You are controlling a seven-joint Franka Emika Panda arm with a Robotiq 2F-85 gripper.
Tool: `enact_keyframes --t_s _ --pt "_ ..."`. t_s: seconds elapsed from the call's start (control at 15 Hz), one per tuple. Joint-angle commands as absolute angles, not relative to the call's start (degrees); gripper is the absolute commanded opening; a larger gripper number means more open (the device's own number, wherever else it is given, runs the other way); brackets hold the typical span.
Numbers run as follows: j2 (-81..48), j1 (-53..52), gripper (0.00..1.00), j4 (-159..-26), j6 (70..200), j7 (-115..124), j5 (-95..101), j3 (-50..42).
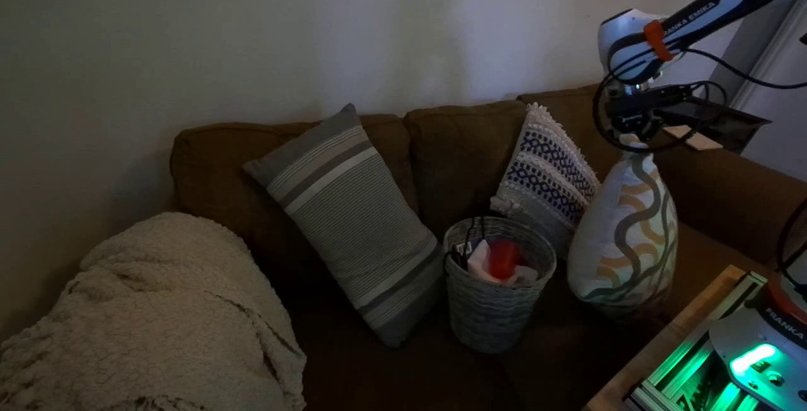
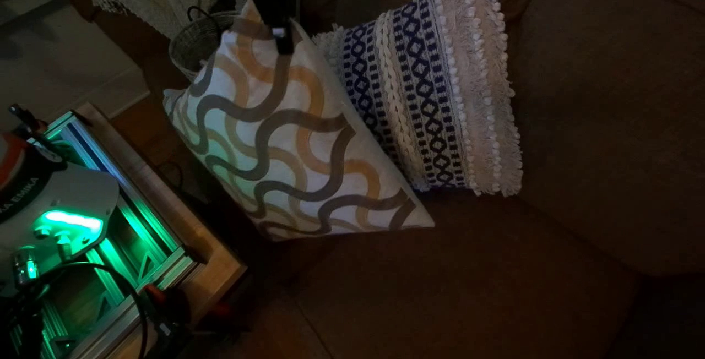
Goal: Move the white and brown pillow next to the white and blue pillow
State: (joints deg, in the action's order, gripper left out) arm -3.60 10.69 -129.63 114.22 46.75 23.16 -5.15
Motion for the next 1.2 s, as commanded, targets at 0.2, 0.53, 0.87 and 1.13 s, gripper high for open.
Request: enact_keyframes --t_s 0.2,0.53,0.87,1.13 --pt "-12.74 5.92 0.02 -112.72 113.3 54.06 22.24 -6.45" --pt "-14.01 2.78 0.54 -111.95 113.12 56.4 25.26 -6.94" --pt "-8.84 2.59 0.92 -113.2 111.92 55.19 27.16 -7.67" --pt "-8.15 3.14 0.97 -112.46 111.96 52.54 27.11 -7.36"
